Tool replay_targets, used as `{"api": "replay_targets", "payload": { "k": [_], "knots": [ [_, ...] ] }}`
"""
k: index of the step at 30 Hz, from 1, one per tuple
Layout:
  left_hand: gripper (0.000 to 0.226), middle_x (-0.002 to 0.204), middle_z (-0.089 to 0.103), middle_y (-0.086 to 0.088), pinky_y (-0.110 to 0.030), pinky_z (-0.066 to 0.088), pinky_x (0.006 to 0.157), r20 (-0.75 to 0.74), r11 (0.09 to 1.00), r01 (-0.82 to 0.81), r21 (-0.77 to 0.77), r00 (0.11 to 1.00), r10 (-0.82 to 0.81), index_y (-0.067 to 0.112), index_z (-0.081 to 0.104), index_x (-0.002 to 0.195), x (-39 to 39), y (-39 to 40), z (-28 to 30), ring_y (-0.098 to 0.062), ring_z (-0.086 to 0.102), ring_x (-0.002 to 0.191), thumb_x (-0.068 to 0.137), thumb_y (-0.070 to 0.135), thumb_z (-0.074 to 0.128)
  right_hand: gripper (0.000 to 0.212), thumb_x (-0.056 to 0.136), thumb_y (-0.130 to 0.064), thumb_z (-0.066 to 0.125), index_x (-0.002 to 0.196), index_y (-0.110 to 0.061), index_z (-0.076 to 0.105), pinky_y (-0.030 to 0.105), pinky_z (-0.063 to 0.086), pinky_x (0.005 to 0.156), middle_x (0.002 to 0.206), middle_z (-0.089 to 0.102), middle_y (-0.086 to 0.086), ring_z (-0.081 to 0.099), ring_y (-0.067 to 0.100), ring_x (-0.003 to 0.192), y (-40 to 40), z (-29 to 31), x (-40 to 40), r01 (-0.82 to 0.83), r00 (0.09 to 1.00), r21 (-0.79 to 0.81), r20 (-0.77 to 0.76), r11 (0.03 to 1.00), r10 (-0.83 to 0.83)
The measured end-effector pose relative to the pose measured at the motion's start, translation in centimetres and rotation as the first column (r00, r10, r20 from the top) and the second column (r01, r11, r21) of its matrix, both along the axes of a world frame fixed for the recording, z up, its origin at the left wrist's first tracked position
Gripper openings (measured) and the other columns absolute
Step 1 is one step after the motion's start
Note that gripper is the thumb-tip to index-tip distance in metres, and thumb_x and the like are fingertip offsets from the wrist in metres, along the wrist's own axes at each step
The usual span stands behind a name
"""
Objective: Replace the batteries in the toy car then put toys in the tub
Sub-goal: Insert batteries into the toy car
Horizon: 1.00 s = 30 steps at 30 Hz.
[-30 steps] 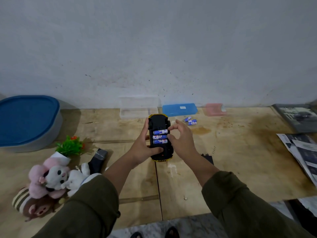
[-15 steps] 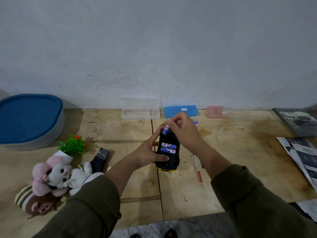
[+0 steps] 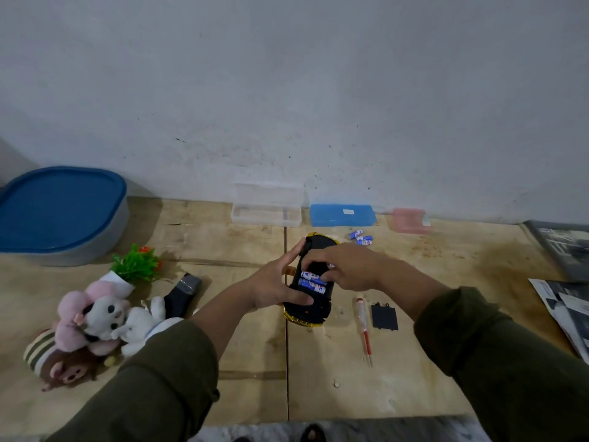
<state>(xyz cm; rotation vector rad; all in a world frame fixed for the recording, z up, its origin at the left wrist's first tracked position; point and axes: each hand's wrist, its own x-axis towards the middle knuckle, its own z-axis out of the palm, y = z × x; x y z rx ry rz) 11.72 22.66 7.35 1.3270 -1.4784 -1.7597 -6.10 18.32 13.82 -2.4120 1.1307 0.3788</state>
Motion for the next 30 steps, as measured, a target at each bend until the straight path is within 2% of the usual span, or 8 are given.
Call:
{"api": "replay_targets", "payload": {
  "k": [4,13,18,21,23,26,28,30],
  "knots": [
    [0.112,0.117,0.048,0.015,-0.034,0.056,0.087,0.011,1.0,-0.023,0.022,1.0,0.022,0.052,0.011,0.145,-0.6,-0.3,-0.1,-0.005,0.051,0.11,0.071,0.004,0.08,0.033,0.092,-0.018,0.052,0.12,-0.035,0.047,0.039,0.049,0.084,0.117,0.06,0.003,0.056,0.022,0.1,-0.6,-0.3,-0.3,-0.051,0.999,-0.025,0.011,0.998,0.052],
    [0.109,0.133,0.049,-0.001,-0.038,0.055,0.089,-0.023,0.991,-0.13,0.031,0.991,0.131,0.048,0.016,0.146,-2.7,-0.6,-0.2,-0.013,0.052,0.116,0.071,0.001,0.079,0.018,0.094,-0.027,0.049,0.112,-0.029,0.048,0.033,0.044,0.071,0.104,0.056,0.0,0.054,0.02,0.091,-2.6,0.0,-0.7,-0.23,0.973,-0.104,-0.06,0.968,0.224],
    [0.102,0.13,0.055,0.0,-0.038,0.054,0.091,-0.083,0.975,-0.221,-0.024,0.972,0.218,0.044,0.027,0.145,-4.2,-0.9,-0.5,-0.014,0.051,0.123,0.07,0.0,0.08,0.023,0.085,-0.04,0.062,0.087,-0.028,0.042,0.026,0.035,0.059,0.092,0.044,-0.003,0.047,0.016,0.079,-3.5,-0.1,-1.5,-0.205,0.969,-0.141,0.113,0.969,0.221],
    [0.104,0.131,0.053,0.0,-0.032,0.055,0.088,-0.08,0.956,-0.29,-0.038,0.955,0.287,0.046,0.023,0.146,-4.6,-1.0,-0.5,-0.009,0.051,0.119,0.071,0.002,0.08,0.03,0.083,-0.033,0.066,0.081,-0.024,0.037,0.032,0.039,0.06,0.083,0.05,-0.002,0.049,0.019,0.073,-3.5,-0.9,-2.1,-0.082,0.96,-0.119,0.257,0.99,0.11],
    [0.107,0.131,0.053,0.002,-0.031,0.052,0.092,-0.09,0.939,-0.339,-0.05,0.938,0.334,0.047,0.017,0.146,-4.8,-0.9,-0.7,-0.012,0.05,0.122,0.071,0.003,0.08,0.026,0.086,-0.028,0.064,0.086,-0.022,0.039,0.033,0.042,0.062,0.082,0.055,0.001,0.052,0.02,0.072,-3.4,-1.3,-2.4,0.098,0.902,-0.067,0.427,0.993,-0.06],
    [0.11,0.138,0.047,0.002,-0.038,0.049,0.098,-0.117,0.902,-0.422,-0.093,0.904,0.411,0.048,0.011,0.147,-5.3,-1.0,-0.9,-0.014,0.048,0.125,0.072,0.005,0.08,0.018,0.091,-0.031,0.057,0.098,-0.021,0.044,0.025,0.039,0.059,0.086,0.055,0.0,0.053,0.013,0.074,-3.1,-1.0,-2.3,0.426,0.611,0.223,0.643,0.877,-0.461],
    [0.111,0.142,0.044,0.002,-0.038,0.049,0.098,-0.138,0.863,-0.489,-0.127,0.87,0.473,0.048,0.01,0.147,-5.7,-1.2,-1.0,-0.012,0.046,0.126,0.073,0.004,0.08,0.02,0.09,-0.036,0.057,0.098,-0.02,0.047,0.025,0.039,0.059,0.09,0.055,0.0,0.053,0.014,0.075,-2.8,-1.0,-2.2,0.535,0.504,0.361,0.589,0.764,-0.631],
    [0.112,0.14,0.045,-0.003,-0.034,0.052,0.094,-0.165,0.823,-0.554,-0.129,0.83,0.533,0.051,0.01,0.145,-5.9,-1.4,-1.2,-0.014,0.052,0.123,0.072,0.002,0.079,0.021,0.09,-0.035,0.058,0.099,-0.017,0.053,0.029,0.044,0.061,0.094,0.057,0.005,0.054,0.018,0.077,-2.0,-1.4,-2.1,0.592,0.517,0.418,0.459,0.689,-0.722]
  ]
}}
